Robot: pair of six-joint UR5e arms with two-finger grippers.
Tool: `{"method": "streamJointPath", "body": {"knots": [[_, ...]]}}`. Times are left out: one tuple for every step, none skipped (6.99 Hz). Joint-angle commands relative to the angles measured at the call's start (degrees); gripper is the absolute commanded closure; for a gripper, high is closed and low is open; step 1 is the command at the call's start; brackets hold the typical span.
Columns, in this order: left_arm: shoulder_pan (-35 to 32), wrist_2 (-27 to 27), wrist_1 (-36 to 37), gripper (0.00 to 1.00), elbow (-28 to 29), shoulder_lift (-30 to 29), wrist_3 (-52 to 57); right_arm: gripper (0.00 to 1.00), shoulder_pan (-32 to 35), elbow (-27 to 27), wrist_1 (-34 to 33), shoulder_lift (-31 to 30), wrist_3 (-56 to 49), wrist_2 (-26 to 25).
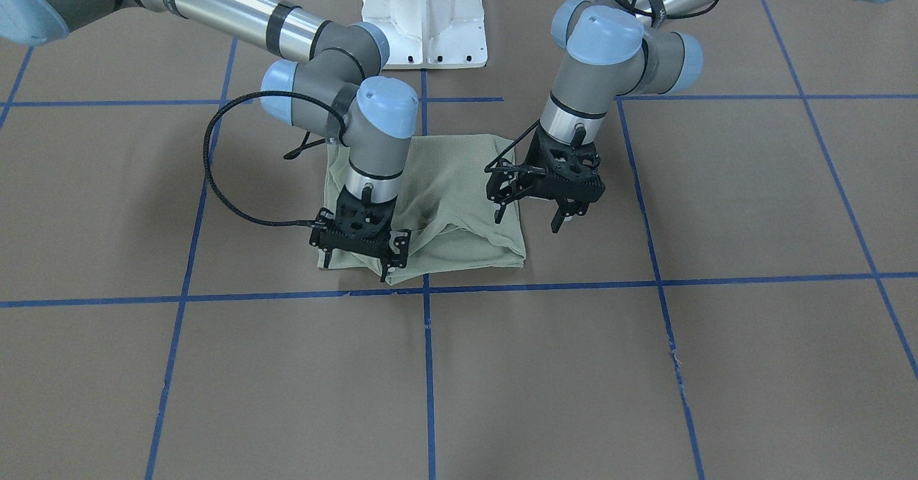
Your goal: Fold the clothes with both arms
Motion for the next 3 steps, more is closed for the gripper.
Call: {"method": "streamJointPath", "body": {"knots": [[-0.04,-0.03,-0.01,0.00,-0.06,0.05,-0.07,0.00,4.04,-1.11,0.83,0.85,-2.67,5.48],[0.05,-0.03,-0.01,0.00,-0.06,0.05,0.02,0.00,4.04,0.73,1.54,2.95,-0.93,9.00],[-0.04,-0.03,-0.01,0.00,-0.06,0.05,0.02,0.00,3.70,2.57,0.67,3.84,3.61,10.17]]}}
